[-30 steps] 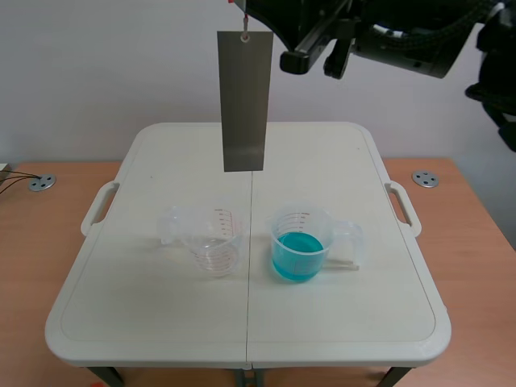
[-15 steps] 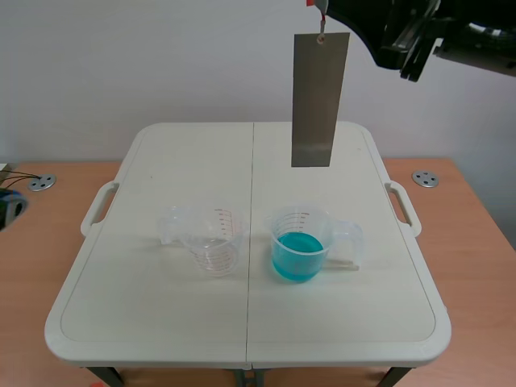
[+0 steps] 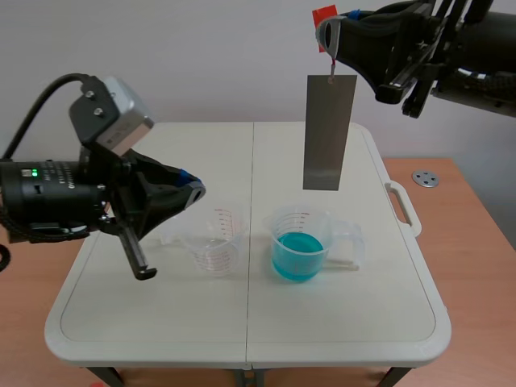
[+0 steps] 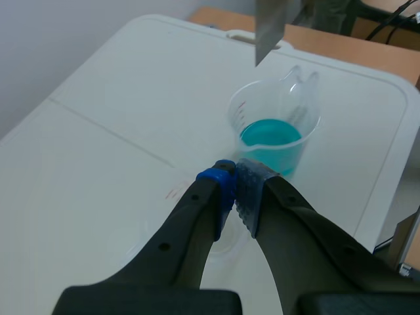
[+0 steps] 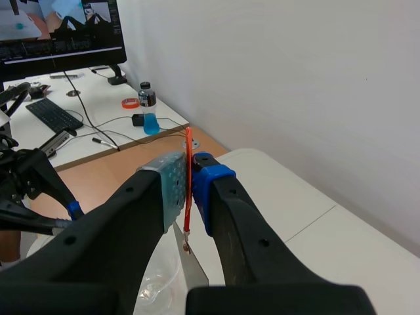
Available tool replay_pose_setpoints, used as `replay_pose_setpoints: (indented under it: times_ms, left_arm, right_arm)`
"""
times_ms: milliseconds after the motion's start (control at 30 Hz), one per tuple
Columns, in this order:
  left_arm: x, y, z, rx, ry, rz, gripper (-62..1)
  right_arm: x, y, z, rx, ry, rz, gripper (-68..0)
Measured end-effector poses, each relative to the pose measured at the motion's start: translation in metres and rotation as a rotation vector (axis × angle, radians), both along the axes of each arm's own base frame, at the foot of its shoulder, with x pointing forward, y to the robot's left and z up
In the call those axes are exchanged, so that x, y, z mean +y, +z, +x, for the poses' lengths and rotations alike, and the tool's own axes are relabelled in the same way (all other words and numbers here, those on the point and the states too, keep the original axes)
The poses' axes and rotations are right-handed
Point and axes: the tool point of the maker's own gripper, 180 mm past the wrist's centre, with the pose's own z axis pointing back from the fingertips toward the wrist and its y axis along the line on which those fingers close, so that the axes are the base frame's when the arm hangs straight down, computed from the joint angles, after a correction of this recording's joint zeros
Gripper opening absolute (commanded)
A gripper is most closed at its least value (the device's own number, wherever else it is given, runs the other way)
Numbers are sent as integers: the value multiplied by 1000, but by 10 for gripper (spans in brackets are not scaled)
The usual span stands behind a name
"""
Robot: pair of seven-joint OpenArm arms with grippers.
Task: Hold the metal plate by the orange handle, dip it into the blue solution, take it out and point at it, then put the plate back in the beaker on the left.
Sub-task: 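Point at the plate with the left hand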
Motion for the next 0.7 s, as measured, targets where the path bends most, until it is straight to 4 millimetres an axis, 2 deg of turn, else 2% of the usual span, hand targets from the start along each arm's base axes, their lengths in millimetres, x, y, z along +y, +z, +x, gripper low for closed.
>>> replay_pose_setpoints:
  times_ms: [133,300,533,700]
  left_arm:
    - [-28,-10,0,35,-38,-23,-585]
    - [-53,-22,2,58,-75,-19,-585]
    - [-71,-32,12,72,-96,-28,-585]
    - [-74,-32,26,45,-59,-26,-585]
  right_arm:
    - [0,1,0,-2,1,3,-664]
    - [0,1,0,-2,1,3,-664]
    - [0,1,0,-2,1,3,-664]
    - [0,1,0,-2,1,3,-664]
